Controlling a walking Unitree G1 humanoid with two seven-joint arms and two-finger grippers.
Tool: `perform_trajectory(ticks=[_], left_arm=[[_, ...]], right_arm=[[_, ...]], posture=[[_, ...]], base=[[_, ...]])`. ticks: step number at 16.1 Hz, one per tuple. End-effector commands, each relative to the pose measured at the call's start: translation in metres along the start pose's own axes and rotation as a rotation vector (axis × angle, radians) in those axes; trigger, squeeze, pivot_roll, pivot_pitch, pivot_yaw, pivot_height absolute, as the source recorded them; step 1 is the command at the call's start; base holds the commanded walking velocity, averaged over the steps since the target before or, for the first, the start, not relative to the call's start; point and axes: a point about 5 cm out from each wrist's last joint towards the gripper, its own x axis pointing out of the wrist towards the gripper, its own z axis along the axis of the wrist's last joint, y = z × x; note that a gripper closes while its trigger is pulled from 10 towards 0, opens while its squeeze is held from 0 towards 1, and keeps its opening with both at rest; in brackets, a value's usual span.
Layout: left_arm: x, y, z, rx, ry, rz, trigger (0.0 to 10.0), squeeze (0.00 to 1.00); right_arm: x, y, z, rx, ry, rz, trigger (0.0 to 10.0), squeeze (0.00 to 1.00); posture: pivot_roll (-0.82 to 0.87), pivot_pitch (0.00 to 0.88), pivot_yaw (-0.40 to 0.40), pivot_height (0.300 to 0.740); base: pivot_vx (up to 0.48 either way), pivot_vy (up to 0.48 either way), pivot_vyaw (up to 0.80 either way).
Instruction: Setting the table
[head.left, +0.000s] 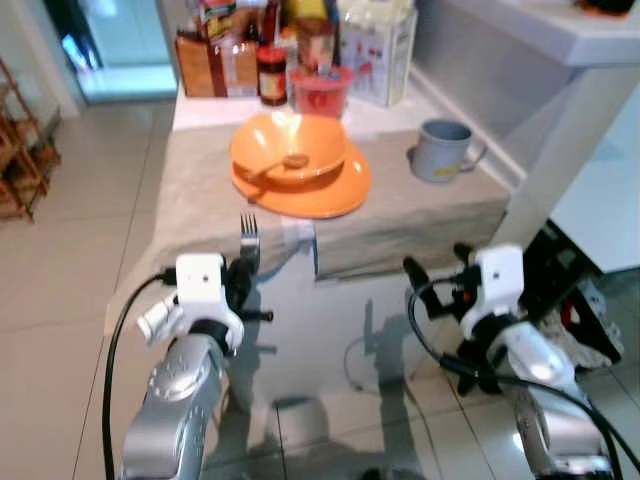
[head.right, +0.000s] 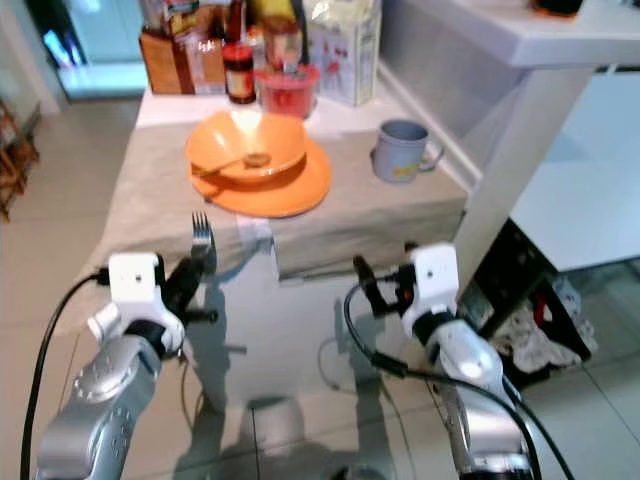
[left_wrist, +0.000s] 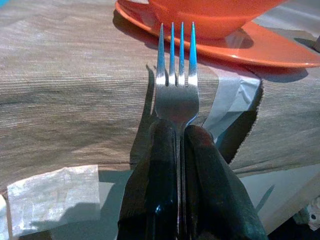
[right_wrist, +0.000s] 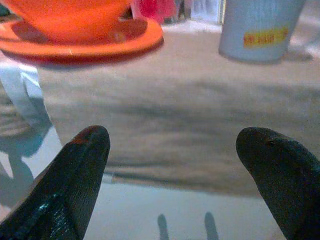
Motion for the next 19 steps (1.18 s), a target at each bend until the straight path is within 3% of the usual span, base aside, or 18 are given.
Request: perform_trajectory(ticks=[1, 4, 8, 13, 19], left_arm=[[0.000, -0.001, 0.004, 0.004, -0.023, 0.001, 0.0, 0.00], [-0.002, -0.001, 0.004, -0.003, -0.030, 0.004, 0.0, 0.00], [-0.002, 0.006, 0.010, -0.003, -0.054, 0.023, 0.0, 0.00], [0.001, 0.007, 0.017, 0.007, -0.074, 0.020, 0.0, 0.00], [0.003, 0.002, 0.016, -0.010, -0.081, 0.004, 0.0, 0.00]], right_arm=[[0.000, -0.004, 0.001, -0.009, -0.009, -0.006, 10.0, 0.00], [-0.001, -0.006, -0.003, -0.007, 0.005, -0.006, 10.0, 0.00], [0.000, -0.007, -0.012, 0.009, 0.025, 0.003, 10.0, 0.00], [0.002, -0.002, -0.018, 0.008, 0.035, 0.018, 10.0, 0.00], [0.007, 0.004, -0.011, -0.021, -0.019, 0.020, 10.0, 0.00]], posture=[[-0.11, 0.000, 0.008, 0.740], [-0.11, 0.000, 0.004, 0.740], [-0.09, 0.000, 0.003, 0.740], [-0.07, 0.000, 0.010, 0.740], [-0.08, 0.000, 0.023, 0.740]], base=[[0.000, 0.000, 0.00], [0.000, 0.000, 0.00], [-0.365, 0.000, 0.00], [0.000, 0.000, 0.00], [0.000, -0.452, 0.00]])
